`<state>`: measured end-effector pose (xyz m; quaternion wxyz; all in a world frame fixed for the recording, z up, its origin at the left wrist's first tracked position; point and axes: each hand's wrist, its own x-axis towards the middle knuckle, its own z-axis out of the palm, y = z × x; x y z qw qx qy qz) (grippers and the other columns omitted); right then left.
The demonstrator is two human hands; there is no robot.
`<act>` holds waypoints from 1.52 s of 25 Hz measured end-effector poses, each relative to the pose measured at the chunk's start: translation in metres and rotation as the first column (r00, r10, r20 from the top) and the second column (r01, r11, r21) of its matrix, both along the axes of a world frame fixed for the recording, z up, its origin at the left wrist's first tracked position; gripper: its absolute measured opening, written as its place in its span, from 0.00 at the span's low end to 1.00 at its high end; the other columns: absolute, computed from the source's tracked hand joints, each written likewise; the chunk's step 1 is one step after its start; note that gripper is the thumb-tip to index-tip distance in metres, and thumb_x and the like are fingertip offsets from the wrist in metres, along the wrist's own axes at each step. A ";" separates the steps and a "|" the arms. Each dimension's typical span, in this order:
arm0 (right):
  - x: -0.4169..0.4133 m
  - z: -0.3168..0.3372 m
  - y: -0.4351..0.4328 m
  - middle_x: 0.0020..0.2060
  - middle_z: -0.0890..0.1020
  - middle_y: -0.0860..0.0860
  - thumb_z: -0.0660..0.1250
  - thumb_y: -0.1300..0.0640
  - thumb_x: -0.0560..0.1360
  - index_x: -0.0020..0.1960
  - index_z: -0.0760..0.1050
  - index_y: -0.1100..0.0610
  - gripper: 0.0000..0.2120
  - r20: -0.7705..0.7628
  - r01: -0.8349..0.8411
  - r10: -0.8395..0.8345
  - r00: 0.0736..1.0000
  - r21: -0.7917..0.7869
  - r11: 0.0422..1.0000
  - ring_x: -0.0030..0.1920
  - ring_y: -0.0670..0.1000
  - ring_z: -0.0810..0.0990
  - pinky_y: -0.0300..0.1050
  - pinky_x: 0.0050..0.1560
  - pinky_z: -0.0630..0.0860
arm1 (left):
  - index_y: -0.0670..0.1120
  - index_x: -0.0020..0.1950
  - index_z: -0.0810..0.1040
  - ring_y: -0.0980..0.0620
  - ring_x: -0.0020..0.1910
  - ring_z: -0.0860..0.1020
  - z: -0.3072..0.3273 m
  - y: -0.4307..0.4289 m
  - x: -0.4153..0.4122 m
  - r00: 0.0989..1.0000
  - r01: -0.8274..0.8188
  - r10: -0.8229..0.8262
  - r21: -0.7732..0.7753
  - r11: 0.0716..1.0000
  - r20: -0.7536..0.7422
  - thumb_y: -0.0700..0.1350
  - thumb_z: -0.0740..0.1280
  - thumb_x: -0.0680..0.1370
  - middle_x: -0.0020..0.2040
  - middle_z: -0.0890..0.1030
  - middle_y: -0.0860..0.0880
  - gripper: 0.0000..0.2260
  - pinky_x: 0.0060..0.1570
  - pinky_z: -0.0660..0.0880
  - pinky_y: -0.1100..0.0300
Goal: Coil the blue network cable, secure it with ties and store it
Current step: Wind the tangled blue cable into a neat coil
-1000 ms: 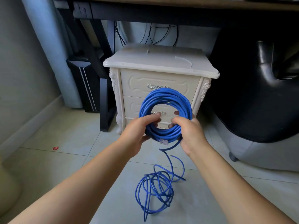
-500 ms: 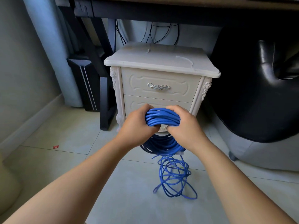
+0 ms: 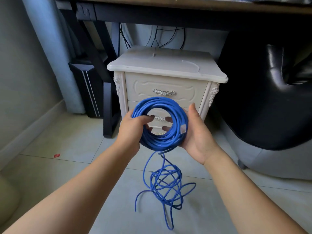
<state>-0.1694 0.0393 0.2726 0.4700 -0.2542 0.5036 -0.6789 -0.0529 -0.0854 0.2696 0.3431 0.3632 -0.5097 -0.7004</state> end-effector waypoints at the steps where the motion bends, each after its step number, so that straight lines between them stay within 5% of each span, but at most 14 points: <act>1: 0.003 -0.001 -0.002 0.58 0.80 0.52 0.65 0.30 0.64 0.66 0.74 0.49 0.36 0.024 -0.001 0.002 1.000 -0.037 0.999 0.58 0.55 0.82 0.54 0.55 0.79 | 0.46 0.47 0.77 0.53 0.30 0.73 0.000 0.001 0.000 0.999 -0.025 0.027 0.062 0.998 -0.030 0.35 0.69 0.74 0.33 0.73 0.50 0.07 0.37 0.75 0.55; 5: 0.004 -0.008 -0.006 0.65 0.76 0.53 0.83 0.42 0.55 0.73 0.65 0.43 0.50 0.045 -0.024 0.029 0.999 -0.096 0.995 0.64 0.59 0.77 0.61 0.61 0.75 | 0.45 0.48 0.76 0.51 0.34 0.72 0.000 0.007 0.001 0.988 -0.054 0.091 0.278 0.959 -0.122 0.36 0.69 0.75 0.35 0.71 0.49 0.06 0.41 0.75 0.55; 7: 0.007 -0.012 -0.008 0.58 0.80 0.57 0.80 0.57 0.63 0.70 0.68 0.48 0.39 0.041 0.066 -0.063 0.997 -0.082 0.994 0.59 0.59 0.80 0.59 0.59 0.77 | 0.44 0.49 0.76 0.51 0.35 0.72 -0.002 0.012 0.000 0.987 -0.004 0.053 0.309 0.951 -0.151 0.36 0.68 0.75 0.35 0.71 0.49 0.06 0.44 0.75 0.54; 10: 0.011 -0.010 -0.012 0.35 0.80 0.56 0.68 0.71 0.71 0.49 0.75 0.58 0.11 -0.005 0.330 -0.330 0.944 0.005 0.944 0.38 0.56 0.82 0.55 0.46 0.79 | 0.45 0.50 0.74 0.52 0.35 0.74 -0.004 0.022 0.001 0.981 0.142 -0.099 0.274 0.951 -0.164 0.36 0.68 0.76 0.35 0.73 0.49 0.07 0.46 0.76 0.54; 12: 0.007 -0.009 -0.011 0.29 0.74 0.54 0.65 0.72 0.73 0.42 0.73 0.57 0.10 -0.024 0.434 -0.433 0.901 0.044 0.900 0.30 0.52 0.75 0.49 0.36 0.78 | 0.44 0.51 0.74 0.52 0.39 0.78 0.000 0.024 0.004 0.972 0.233 -0.225 0.178 0.956 -0.060 0.37 0.70 0.76 0.37 0.77 0.48 0.08 0.43 0.77 0.57; 15: -0.001 -0.006 -0.009 0.26 0.71 0.54 0.67 0.69 0.73 0.44 0.75 0.57 0.08 -0.125 0.449 -0.443 0.888 0.026 0.893 0.27 0.51 0.71 0.54 0.38 0.81 | 0.44 0.58 0.76 0.49 0.49 0.82 0.006 0.015 0.009 0.932 0.335 -0.327 -0.027 0.942 0.159 0.42 0.73 0.73 0.48 0.82 0.45 0.14 0.49 0.79 0.55; 18: 0.001 -0.003 -0.004 0.27 0.75 0.49 0.69 0.68 0.72 0.47 0.78 0.52 0.11 -0.465 0.390 -0.339 0.818 0.014 0.921 0.29 0.50 0.74 0.49 0.38 0.79 | 0.53 0.65 0.75 0.53 0.53 0.82 0.008 0.007 0.013 0.922 0.361 -0.313 -0.219 0.907 0.227 0.44 0.76 0.69 0.57 0.82 0.50 0.25 0.55 0.77 0.57; 22: 0.008 -0.003 -0.001 0.43 0.84 0.42 0.70 0.64 0.71 0.50 0.77 0.42 0.17 -0.805 0.252 -0.092 0.587 0.074 0.965 0.45 0.42 0.82 0.37 0.50 0.77 | 0.56 0.67 0.72 0.61 0.48 0.80 0.007 0.008 0.015 0.823 0.524 -0.202 -0.573 0.630 0.530 0.40 0.73 0.69 0.54 0.80 0.56 0.28 0.49 0.74 0.68; 26: 0.007 -0.002 0.001 0.46 0.83 0.42 0.70 0.63 0.70 0.54 0.77 0.42 0.19 -0.858 0.218 -0.016 0.514 0.113 0.970 0.47 0.42 0.81 0.36 0.51 0.75 | 0.50 0.52 0.77 0.64 0.31 0.75 0.003 0.016 0.015 0.820 0.508 -0.181 -0.545 0.667 0.543 0.41 0.72 0.72 0.37 0.79 0.56 0.11 0.32 0.70 0.73; 30: 0.006 0.005 0.002 0.45 0.82 0.47 0.72 0.62 0.70 0.55 0.75 0.44 0.18 -0.778 0.216 -0.086 0.622 0.066 0.974 0.41 0.41 0.81 0.32 0.45 0.75 | 0.44 0.46 0.77 0.57 0.30 0.71 0.004 0.016 0.011 0.908 0.360 -0.192 -0.458 0.813 0.373 0.39 0.73 0.72 0.33 0.76 0.51 0.06 0.34 0.68 0.63; 34: -0.002 0.002 0.005 0.47 0.84 0.54 0.75 0.61 0.69 0.55 0.77 0.48 0.17 -0.394 0.121 -0.058 0.917 0.138 0.983 0.48 0.55 0.84 0.57 0.59 0.78 | 0.42 0.49 0.78 0.52 0.34 0.73 0.003 0.007 0.009 0.984 0.169 -0.159 -0.154 0.974 0.076 0.37 0.72 0.71 0.36 0.75 0.49 0.08 0.44 0.71 0.55; 38: 0.008 -0.008 -0.005 0.43 0.84 0.51 0.72 0.63 0.72 0.56 0.75 0.49 0.17 -0.196 0.140 -0.119 0.973 0.100 0.985 0.46 0.55 0.84 0.60 0.54 0.79 | 0.45 0.50 0.79 0.55 0.30 0.73 0.003 0.003 0.007 0.993 0.063 -0.054 0.083 0.995 -0.101 0.36 0.70 0.74 0.33 0.74 0.52 0.07 0.46 0.73 0.53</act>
